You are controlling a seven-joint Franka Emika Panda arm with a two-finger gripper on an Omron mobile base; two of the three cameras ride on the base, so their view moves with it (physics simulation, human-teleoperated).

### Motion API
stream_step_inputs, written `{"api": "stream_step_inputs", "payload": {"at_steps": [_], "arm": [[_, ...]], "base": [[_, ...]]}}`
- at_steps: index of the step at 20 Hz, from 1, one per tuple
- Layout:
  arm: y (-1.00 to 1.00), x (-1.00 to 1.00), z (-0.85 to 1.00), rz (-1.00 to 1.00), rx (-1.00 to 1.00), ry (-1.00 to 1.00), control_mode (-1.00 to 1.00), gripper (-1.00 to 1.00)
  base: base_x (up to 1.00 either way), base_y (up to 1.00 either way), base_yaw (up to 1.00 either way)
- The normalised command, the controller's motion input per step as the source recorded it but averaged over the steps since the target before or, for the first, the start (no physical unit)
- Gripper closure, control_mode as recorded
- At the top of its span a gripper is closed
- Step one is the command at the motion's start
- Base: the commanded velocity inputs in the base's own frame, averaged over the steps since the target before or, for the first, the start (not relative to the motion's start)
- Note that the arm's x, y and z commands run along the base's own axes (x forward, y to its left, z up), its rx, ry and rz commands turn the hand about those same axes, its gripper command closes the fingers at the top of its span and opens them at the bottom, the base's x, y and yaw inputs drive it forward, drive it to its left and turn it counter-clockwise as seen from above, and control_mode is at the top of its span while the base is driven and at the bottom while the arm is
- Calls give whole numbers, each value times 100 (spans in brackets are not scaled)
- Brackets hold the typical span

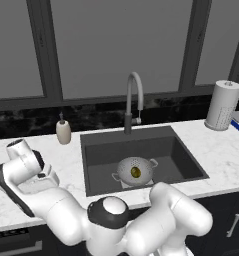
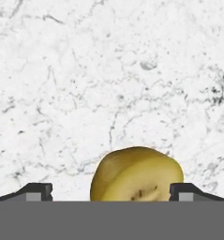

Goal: Put the colander in the sink, put the kiwi, kiwi in the colander, and turn on the sink faucet and pour water over the colander.

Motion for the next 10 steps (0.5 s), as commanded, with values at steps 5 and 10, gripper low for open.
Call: {"api": "stream_step_inputs", "payload": {"at_steps": [5, 10], "arm": [[-23, -1, -15, 0, 0, -8, -100, -100], [-13, -10, -3, 0, 0, -9, -100, -100]], "base": [[0, 0, 0], [0, 0, 0]]}}
